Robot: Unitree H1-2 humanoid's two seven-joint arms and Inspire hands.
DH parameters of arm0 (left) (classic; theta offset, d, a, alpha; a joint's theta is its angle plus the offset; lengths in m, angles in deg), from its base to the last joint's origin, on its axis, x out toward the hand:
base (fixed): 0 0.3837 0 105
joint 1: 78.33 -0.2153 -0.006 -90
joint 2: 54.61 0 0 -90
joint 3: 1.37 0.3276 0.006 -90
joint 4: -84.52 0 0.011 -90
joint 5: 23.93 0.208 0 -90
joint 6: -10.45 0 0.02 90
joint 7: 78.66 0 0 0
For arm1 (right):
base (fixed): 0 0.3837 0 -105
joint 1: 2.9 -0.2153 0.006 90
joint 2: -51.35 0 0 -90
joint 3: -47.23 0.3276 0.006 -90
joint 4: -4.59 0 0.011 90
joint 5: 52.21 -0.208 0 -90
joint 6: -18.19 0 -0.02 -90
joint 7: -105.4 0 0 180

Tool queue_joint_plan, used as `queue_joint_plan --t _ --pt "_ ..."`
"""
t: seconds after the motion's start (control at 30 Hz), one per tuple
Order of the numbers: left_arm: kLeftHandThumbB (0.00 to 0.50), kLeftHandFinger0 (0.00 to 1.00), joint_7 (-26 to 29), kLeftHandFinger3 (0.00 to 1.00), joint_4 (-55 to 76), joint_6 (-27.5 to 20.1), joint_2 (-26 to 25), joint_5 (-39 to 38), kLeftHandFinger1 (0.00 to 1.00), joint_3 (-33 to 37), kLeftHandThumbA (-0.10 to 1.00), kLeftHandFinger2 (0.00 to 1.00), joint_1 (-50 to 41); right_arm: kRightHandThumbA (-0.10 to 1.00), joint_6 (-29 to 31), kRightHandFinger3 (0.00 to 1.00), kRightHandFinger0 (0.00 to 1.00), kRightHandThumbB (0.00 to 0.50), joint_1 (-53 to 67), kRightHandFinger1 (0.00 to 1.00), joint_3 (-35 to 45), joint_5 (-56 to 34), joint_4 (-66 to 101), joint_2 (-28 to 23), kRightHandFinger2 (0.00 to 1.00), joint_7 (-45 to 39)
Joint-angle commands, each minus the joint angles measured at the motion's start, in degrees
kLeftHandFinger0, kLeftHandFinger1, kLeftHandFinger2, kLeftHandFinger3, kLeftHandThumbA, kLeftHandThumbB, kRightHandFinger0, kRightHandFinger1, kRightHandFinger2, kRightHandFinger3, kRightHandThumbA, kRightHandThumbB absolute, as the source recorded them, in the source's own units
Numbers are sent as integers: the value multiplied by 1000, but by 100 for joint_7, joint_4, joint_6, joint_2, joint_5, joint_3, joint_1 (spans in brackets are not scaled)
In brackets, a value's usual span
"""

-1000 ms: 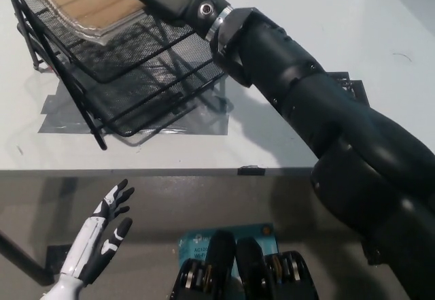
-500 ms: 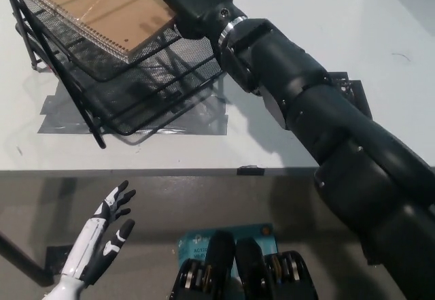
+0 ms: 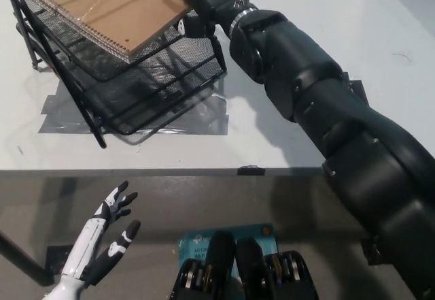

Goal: A person hands a notebook to the robot and the robot grabs it with its right hand and places it in the file tray kept in the centre of the desk infront of it.

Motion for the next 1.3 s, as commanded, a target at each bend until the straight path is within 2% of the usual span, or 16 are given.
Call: queue_joint_plan --t 0.0,0.03,0.07,0.13,0.4,0.67,1.07,1.17,1.27 --pt "409 900 -192 1000 169 -41 -231 -10 925 18 802 893 211 713 -3304 1000 1000 500 -2039 1000 1397 -4429 3353 -992 1000 -7533" --pt "412 899 -195 1000 167 -18 -247 -5 924 9 803 895 227 783 -3474 1000 1000 500 -2048 1000 1431 -4593 3547 -1079 1000 -7638" --pt "414 898 -195 1000 165 -9 -250 -2 924 7 803 895 234 806 -3514 1000 1000 500 -2055 1000 1446 -4646 3601 -1107 1000 -7683" --pt "426 906 -200 1000 167 37 -264 13 927 2 813 900 247 1000 -3601 1000 1000 500 -2032 1000 1509 -4788 3876 -1194 1000 -7618" --pt "424 899 -216 1000 168 17 -269 -29 920 2 803 897 215 1000 -3649 1000 1000 500 -1584 1000 1779 -5640 4879 -1604 1000 -7163" --pt "429 902 -183 1000 152 7 -247 -2 921 -4 812 896 257 1000 -3649 1000 1000 500 -1584 1000 1869 -5821 4875 -1840 1000 -7191" --pt "416 906 -154 1000 142 -11 -235 37 924 -3 832 906 271 1000 -3649 1000 1000 500 -1635 1000 1911 -6543 4863 -2174 1000 -7208" --pt "415 904 -132 1000 146 -8 -204 34 923 -7 828 907 262 1000 -3649 1000 1000 500 -1521 1000 1903 -6705 5117 -2292 1000 -7073" --pt "402 900 -117 1000 156 -43 -192 33 923 -10 819 908 274 1000 -3649 1000 1000 500 -1129 1000 1858 -7312 5894 -2620 1000 -6586"
